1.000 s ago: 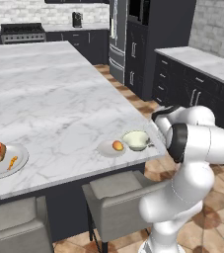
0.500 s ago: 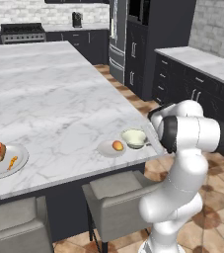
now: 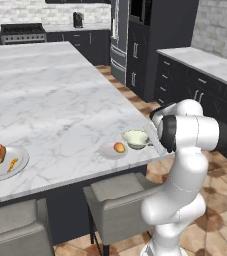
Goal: Take the smaller bowl and place it next to the appetizer plate on the dining counter , and place the larger bowl next to the plate with cooked food.
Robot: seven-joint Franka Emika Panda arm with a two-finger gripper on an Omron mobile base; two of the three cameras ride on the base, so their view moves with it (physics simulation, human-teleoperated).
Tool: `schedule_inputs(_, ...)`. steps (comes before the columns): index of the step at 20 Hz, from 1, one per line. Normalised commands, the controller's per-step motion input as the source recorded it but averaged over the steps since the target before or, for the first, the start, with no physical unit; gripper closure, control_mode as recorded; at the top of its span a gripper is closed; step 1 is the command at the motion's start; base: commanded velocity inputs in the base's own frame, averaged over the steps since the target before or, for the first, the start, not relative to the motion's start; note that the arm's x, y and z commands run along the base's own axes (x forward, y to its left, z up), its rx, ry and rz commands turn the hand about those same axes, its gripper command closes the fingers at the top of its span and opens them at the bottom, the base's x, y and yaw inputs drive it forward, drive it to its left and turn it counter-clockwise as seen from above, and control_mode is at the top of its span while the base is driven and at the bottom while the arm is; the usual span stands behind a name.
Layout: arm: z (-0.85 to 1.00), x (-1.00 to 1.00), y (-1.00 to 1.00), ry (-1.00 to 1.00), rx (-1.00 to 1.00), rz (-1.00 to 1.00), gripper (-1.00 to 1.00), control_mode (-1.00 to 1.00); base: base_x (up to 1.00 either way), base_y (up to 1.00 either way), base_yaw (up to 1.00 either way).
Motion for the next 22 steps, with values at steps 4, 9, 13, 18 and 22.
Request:
schedule_inputs(4,0.0,0.0,0.0,0.0,0.0,0.0,-1.0,-1.0,0.0,0.0,0.0)
schedule_inputs(9,0.0,0.0,0.0,0.0,0.0,-0.02,-1.0,-1.0,0.0,0.0,0.0)
schedule_inputs(13,0.52,-0.37,0.0,-0.14,0.0,-0.03,-1.0,-1.0,0.0,0.0,0.0)
schedule_inputs(18,1.0,-0.7,0.0,-0.22,-0.01,0.0,-1.0,-1.0,0.0,0.0,0.0)
schedule_inputs(22,1.0,-0.94,0.03,-0.01,-0.08,0.0,-1.0,-1.0,0.0,0.0,0.0)
